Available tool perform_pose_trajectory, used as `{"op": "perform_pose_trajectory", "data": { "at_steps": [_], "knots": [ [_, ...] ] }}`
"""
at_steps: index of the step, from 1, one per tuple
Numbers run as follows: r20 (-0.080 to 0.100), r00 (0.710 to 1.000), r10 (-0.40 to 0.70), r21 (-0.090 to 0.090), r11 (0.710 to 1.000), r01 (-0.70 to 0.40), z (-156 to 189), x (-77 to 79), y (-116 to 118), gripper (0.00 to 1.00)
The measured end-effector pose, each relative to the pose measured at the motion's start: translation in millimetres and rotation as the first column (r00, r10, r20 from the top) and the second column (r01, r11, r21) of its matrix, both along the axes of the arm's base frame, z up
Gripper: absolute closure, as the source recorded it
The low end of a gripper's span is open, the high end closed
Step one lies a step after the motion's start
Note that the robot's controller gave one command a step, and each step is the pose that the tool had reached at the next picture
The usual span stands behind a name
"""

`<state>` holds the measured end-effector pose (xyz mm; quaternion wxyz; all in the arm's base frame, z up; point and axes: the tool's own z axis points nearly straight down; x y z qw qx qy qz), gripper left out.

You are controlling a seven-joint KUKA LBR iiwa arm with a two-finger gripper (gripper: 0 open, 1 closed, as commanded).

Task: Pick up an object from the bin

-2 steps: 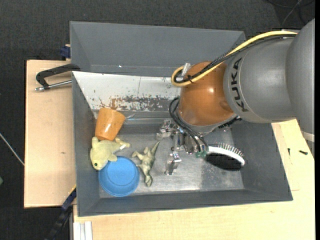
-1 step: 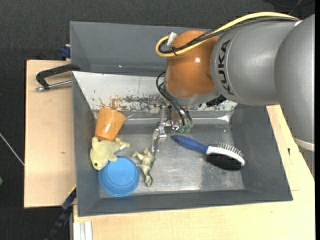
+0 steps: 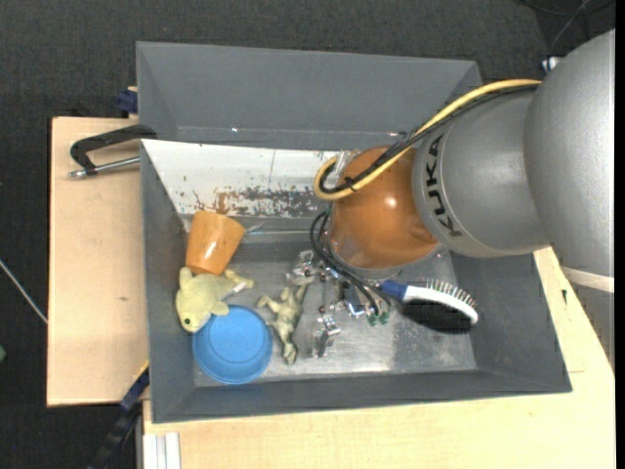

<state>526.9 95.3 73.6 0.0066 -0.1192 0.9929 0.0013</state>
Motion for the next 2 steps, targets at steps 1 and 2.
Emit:
{"op": "perform_pose_trajectory", "data": {
  "at_steps": [1, 2],
  "knots": [
    [0.007, 1.000, 0.000, 0.002, 1.000, 0.000, 1.7, 2.3, 0.4, 1.00],
    [0.001, 0.999, 0.034, -0.001, 0.999, -0.034, 158.1, 1.8, 11.0, 1.00]
  ]
}}
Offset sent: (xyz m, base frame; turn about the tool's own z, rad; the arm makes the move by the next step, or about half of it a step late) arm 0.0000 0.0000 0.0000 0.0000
